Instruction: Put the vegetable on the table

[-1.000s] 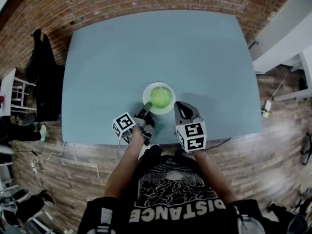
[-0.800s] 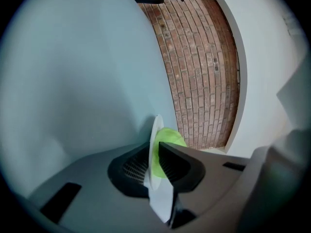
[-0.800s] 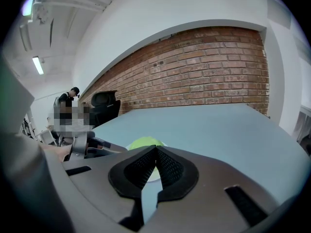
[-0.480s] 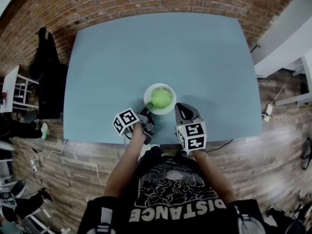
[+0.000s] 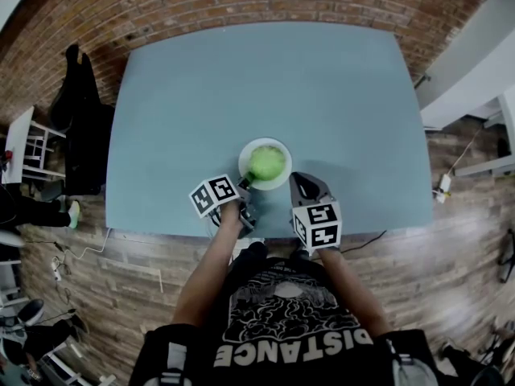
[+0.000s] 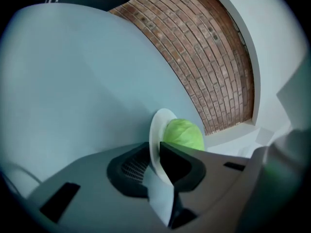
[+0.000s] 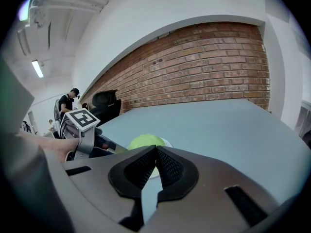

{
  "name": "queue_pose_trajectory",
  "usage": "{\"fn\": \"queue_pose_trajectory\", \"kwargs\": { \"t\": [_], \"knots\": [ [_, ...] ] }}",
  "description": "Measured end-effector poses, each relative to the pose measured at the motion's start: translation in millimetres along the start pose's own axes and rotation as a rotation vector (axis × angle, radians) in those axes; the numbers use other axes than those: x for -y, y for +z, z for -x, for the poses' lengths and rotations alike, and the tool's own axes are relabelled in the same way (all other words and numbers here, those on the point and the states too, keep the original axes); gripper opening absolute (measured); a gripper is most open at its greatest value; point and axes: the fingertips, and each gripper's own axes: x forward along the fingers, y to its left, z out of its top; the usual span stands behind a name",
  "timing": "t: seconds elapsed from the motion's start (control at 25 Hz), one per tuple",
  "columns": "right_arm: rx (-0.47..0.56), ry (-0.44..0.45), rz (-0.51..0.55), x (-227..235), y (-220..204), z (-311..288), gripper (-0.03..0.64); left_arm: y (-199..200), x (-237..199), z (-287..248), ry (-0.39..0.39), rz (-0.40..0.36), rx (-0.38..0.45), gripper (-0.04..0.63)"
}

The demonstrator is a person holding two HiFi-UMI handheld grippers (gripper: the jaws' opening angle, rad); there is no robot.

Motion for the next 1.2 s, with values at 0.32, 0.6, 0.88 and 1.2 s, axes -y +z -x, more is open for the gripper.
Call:
{"fn": "queue_pose_trajectory", "kwargs": {
  "t": [0.32,0.6,0.88,1.2],
  "knots": [
    [-0.002,0.003,-0.009,-2,-3,0,0.008,4,-1,3,0.109,-0.137,-0.023,0.083],
    [-0.003,0.002,-0.012,-1,-4,3,0.008,1,-2,3,0.211,-0.269,-0.036,0.083],
    [0.002,0.01,-0.007,-6,-6,6,0.008,-1,-2,7,0.309,-0.447,-0.032,0.092],
    [0.009,0.017,0.0,-10,-6,11,0.008,11,5,23,0.405,-0.638,0.056,0.091]
  ]
}}
